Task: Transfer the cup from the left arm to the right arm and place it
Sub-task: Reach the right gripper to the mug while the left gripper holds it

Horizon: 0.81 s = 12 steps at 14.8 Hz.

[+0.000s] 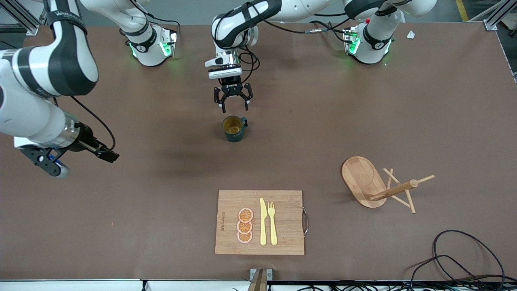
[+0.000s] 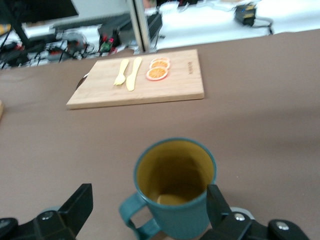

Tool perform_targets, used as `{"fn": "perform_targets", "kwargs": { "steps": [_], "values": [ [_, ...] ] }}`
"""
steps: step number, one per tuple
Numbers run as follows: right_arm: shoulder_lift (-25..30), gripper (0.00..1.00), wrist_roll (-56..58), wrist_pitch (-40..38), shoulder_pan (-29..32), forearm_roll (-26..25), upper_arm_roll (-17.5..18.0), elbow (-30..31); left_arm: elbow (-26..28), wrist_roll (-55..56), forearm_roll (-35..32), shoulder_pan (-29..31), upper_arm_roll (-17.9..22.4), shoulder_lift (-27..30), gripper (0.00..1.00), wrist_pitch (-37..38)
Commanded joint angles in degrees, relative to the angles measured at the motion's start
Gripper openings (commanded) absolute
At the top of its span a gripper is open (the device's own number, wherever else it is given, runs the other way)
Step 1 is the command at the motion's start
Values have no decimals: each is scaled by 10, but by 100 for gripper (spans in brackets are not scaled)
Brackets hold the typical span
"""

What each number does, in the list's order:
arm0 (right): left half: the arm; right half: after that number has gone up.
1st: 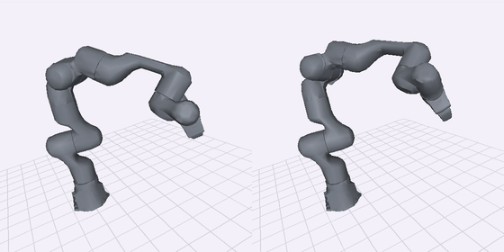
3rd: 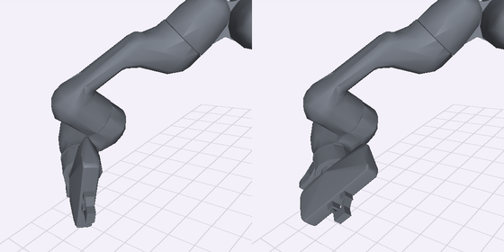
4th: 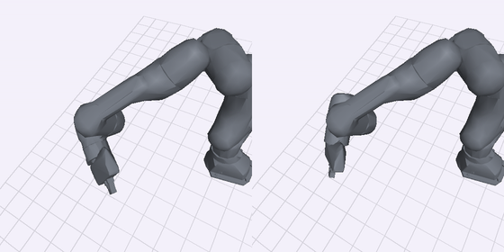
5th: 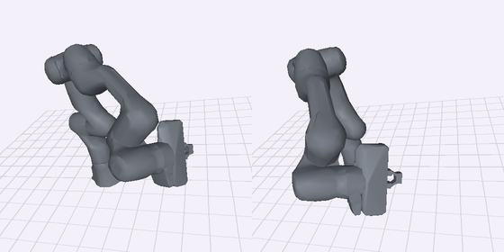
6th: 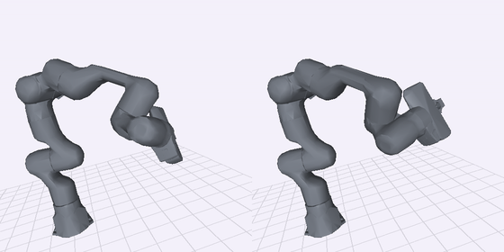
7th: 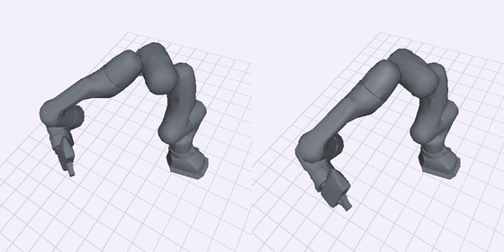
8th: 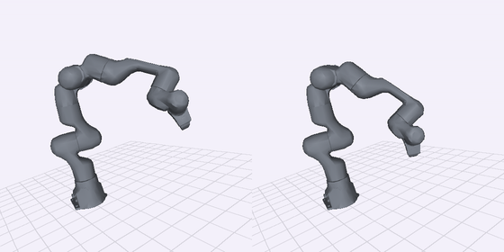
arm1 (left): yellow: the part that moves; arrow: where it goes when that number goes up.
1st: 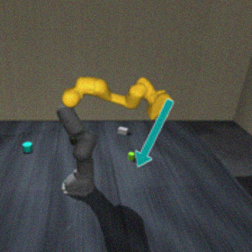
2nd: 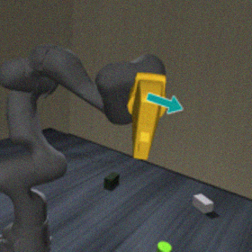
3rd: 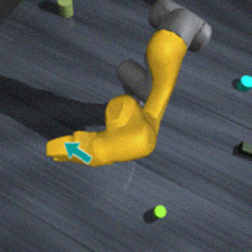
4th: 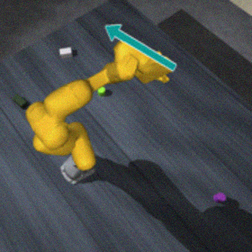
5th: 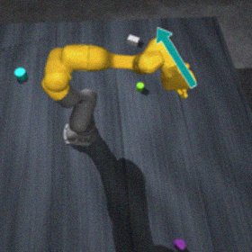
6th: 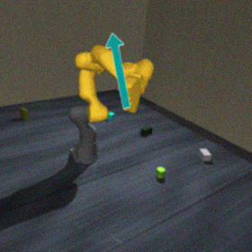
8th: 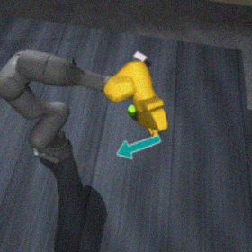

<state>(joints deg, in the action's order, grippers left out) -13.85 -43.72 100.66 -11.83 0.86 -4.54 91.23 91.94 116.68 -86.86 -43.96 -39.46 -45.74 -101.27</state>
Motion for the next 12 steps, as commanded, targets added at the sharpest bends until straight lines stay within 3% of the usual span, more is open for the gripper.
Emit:
{"fn": "perform_targets", "kwargs": {
  "steps": [1, 6, 9, 12],
  "values": [
    [4, 100, -76, 38, -30, 3, -4, 32, 10, -96, 74, 109, -90, 63, 100, -10],
    [3, 100, -193, 111, -78, 4, -3, 93, 10, -280, 119, 373, -320, 67, 100, -10],
    [4, 100, -247, 143, -109, 31, -3, 127, -21, -421, 180, 473, -381, 68, 100, -10],
    [6, 100, -250, 166, -132, 99, -3, 159, -87, -545, 260, 519, -389, 71, 100, -4]
  ]
}}
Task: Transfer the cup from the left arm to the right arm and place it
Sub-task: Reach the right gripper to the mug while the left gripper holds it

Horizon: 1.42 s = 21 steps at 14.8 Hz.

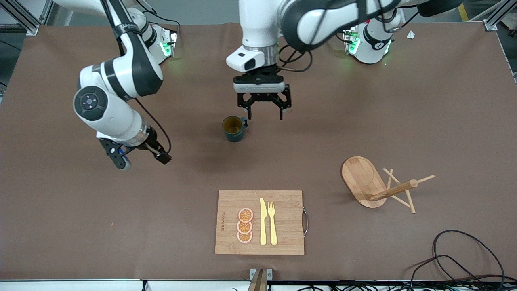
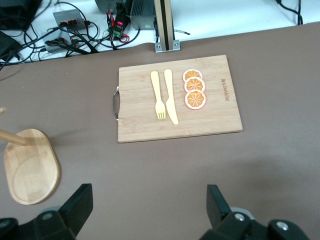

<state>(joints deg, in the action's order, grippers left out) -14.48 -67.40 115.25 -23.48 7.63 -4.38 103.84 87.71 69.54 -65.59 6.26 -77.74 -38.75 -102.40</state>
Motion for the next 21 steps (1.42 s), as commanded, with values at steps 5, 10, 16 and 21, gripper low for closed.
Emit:
{"fn": "perform_targets", "kwargs": {
  "steps": [5, 10, 16, 21],
  "values": [
    [18, 100, -104, 137, -116, 32, -6, 130, -82, -230, 112, 92, -2, -5, 100, 7],
    [13, 100, -186, 192, -188, 22, -9, 168, -100, -304, 161, 118, 0, -4, 100, 12],
    [11, 99, -242, 241, -222, 0, -8, 209, -165, -380, 195, 114, 23, -5, 100, 68],
    [-16, 83, -273, 257, -241, 0, -7, 211, -169, -381, 205, 118, 27, -6, 100, 73]
  ]
}}
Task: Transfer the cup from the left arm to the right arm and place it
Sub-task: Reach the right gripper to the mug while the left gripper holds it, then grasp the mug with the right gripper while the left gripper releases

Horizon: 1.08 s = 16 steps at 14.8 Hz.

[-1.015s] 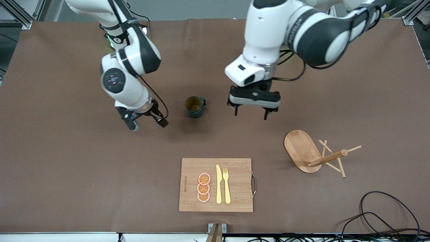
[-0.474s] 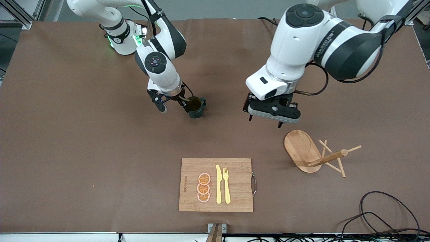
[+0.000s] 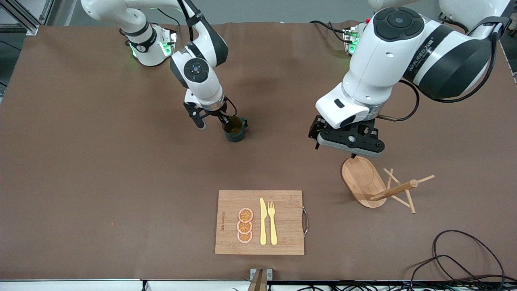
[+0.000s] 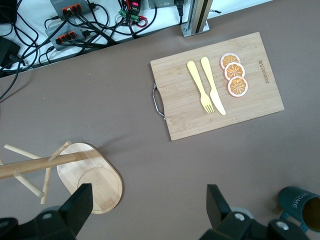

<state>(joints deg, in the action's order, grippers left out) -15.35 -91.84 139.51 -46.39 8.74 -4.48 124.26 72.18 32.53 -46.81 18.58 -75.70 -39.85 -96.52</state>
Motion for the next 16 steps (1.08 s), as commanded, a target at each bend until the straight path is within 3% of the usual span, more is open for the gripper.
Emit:
{"fn": "perform_targets", "kwargs": {
  "steps": [1, 2, 5, 6, 9, 13, 16],
  "values": [
    [-10, 76, -33, 18, -15, -11, -6, 7, -22, -12, 18, -5, 6, 4, 100, 28],
    [-12, 65, -33, 26, -17, -11, -6, 8, -29, -12, 19, -6, 5, 5, 100, 40],
    [-12, 9, -62, 32, -16, -11, -5, 5, -39, -19, 24, -6, 6, 9, 100, 59],
    [-12, 0, -62, 31, -17, -11, -5, 4, -40, -21, 39, -5, 16, 10, 100, 59],
    [-12, 0, -33, 29, -12, -13, -6, 3, -41, -28, 43, -6, 27, 11, 100, 68],
    [-7, 0, 136, 23, -1, -17, -8, 2, -43, -36, 47, -4, 29, 9, 100, 77],
    [-2, 0, 341, 2, 31, -20, -10, 1, -73, -51, 87, -34, 96, 18, 100, 85]
  ]
}}
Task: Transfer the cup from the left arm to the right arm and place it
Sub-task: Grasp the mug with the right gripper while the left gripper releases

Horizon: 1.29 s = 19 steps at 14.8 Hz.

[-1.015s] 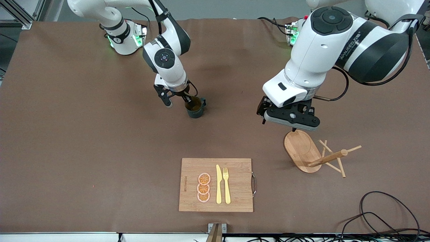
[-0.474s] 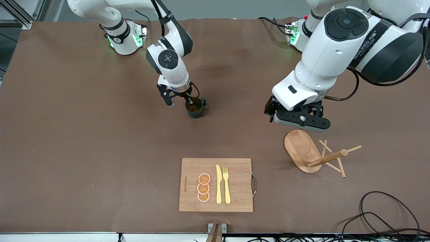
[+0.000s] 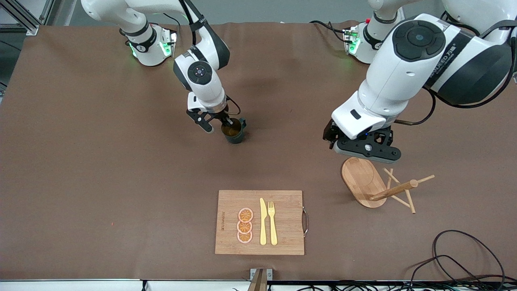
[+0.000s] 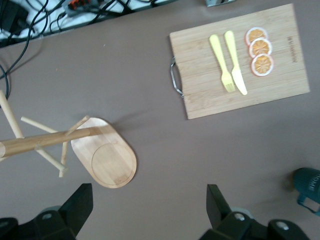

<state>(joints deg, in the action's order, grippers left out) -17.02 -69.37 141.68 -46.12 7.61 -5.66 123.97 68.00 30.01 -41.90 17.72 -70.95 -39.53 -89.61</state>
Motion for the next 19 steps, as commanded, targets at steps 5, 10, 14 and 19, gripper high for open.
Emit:
{"fn": "perform_targets", "kwargs": {
  "steps": [5, 10, 14, 19],
  "values": [
    [23, 0, 407, -23, 122, -10, 3, -3, -63, -100, 142, -79, 198, 55, 100, 16],
    [25, 0, 725, -53, 235, -10, 3, -21, -62, -211, 285, -162, 415, 123, 100, 13],
    [19, 0, 1024, -54, 335, -10, 4, -35, -52, -313, 397, -239, 600, 171, 100, 13],
    [9, 0, 1272, -54, 404, -11, 3, -41, 7, -327, 401, -232, 631, 228, 100, 18]
  ]
}}
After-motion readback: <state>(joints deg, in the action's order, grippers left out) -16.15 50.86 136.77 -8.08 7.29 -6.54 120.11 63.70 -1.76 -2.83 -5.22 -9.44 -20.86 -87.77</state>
